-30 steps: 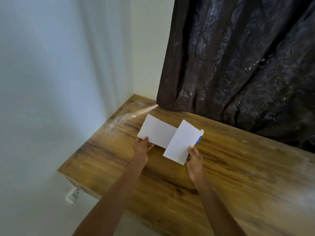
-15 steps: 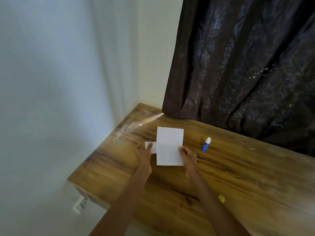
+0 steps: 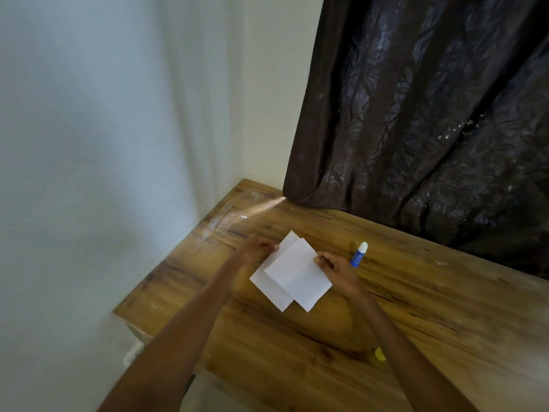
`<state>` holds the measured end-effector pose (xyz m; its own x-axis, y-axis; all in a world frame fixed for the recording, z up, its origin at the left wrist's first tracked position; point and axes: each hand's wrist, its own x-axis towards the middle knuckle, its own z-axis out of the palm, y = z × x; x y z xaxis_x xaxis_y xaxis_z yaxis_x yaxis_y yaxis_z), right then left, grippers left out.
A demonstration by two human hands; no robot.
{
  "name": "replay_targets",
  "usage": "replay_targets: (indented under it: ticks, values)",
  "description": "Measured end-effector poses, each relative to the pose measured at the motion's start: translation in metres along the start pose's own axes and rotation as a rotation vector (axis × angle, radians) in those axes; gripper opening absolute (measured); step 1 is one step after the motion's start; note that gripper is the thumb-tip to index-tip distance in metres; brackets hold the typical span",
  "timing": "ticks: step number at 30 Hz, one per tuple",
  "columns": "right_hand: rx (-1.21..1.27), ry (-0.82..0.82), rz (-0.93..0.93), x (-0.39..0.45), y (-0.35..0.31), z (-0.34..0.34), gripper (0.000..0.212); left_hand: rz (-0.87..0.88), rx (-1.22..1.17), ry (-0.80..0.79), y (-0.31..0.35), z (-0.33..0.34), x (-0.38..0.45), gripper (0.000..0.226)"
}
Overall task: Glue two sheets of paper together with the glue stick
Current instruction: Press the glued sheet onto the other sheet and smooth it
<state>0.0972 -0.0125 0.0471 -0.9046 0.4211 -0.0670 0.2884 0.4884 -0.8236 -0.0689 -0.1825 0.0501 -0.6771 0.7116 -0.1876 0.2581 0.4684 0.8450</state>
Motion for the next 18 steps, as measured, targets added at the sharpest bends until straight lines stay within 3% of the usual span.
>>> replay_targets:
  ticks: [5,9,13,18]
  values:
    - [0.016,0.095,0.043,0.002,0.006,0.003,0.030,-0.093,-0.127,0.062,-0.008,0.012,-0.005,0.021]
    - [0.211,0.297,0.106,0.005,0.008,0.004,0.030,-0.158,-0.440,0.244,-0.016,0.019,-0.016,0.022]
    - [0.422,0.470,0.283,0.010,0.008,0.004,0.035,-0.230,-0.576,0.375,-0.020,0.025,-0.021,0.029]
    - [0.443,0.420,0.364,0.017,0.001,0.018,0.036,-0.285,-0.706,0.398,-0.019,0.031,-0.022,0.032]
